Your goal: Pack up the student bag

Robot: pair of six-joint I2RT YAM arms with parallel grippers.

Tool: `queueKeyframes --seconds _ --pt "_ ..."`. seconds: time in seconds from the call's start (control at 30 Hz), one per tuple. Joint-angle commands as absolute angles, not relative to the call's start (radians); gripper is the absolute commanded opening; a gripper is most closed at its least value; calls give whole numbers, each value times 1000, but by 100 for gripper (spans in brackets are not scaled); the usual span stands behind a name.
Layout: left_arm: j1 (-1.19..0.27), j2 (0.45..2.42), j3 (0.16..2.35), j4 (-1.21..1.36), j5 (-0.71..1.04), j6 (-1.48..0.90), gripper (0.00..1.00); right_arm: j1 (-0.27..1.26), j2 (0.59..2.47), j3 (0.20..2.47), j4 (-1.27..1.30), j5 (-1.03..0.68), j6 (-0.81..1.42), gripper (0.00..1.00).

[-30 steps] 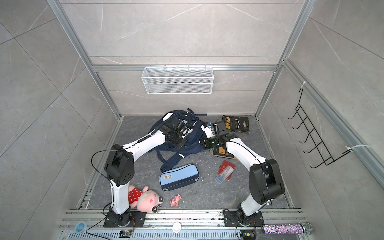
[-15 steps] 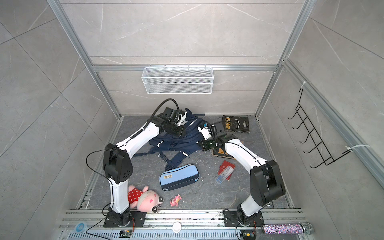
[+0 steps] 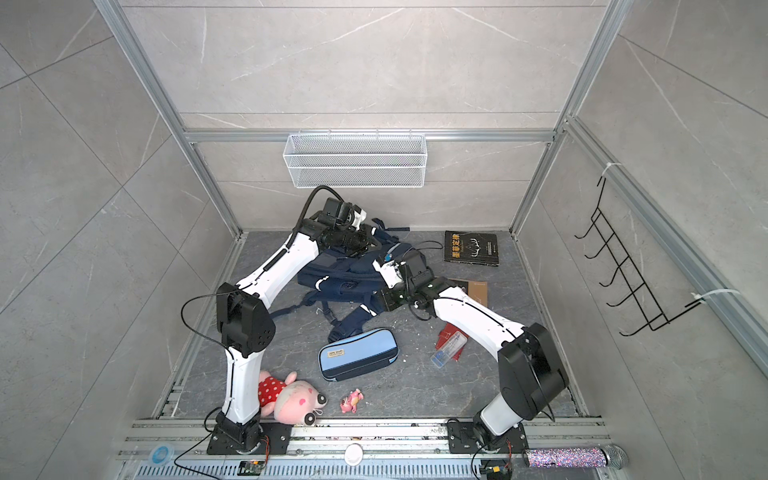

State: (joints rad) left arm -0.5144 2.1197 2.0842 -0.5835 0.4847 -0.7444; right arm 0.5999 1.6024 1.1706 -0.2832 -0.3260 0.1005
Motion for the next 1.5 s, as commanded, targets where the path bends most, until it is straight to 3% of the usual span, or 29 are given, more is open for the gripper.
queueKeyframes --seconds 0.0,0.17,0.33,0.37,0.47,0.57,0.67,1.17,1.37,1.47 --pt "-509 2078 2085 -431 559 -897 0 645 1645 1193 -166 -362 175 0" --pt "-497 2075 2061 -447 559 -901 0 663 1694 1233 -136 -359 210 0" --pt "-395 2029 1946 -503 546 -851 0 632 1676 1168 -69 -368 270 0" --pt "-378 2029 1945 -545 548 -803 9 629 1671 1159 -73 -368 270 0" --pt "-357 2051 1988 -753 508 -609 53 609 1648 1117 -62 -372 297 0" --pt "-333 2071 1960 -860 508 -504 63 589 1622 1073 -48 -372 322 0" --pt "-325 2066 1874 -856 507 -473 66 577 1611 1052 -68 -366 322 0" --pt "-377 2172 1743 -608 658 -612 57 539 1611 1041 -91 -347 313 0" --pt "-392 2192 1705 -499 713 -679 45 529 1606 1021 -89 -346 314 0" --pt "-393 2187 1672 -445 731 -716 27 525 1602 1017 -86 -345 316 0"
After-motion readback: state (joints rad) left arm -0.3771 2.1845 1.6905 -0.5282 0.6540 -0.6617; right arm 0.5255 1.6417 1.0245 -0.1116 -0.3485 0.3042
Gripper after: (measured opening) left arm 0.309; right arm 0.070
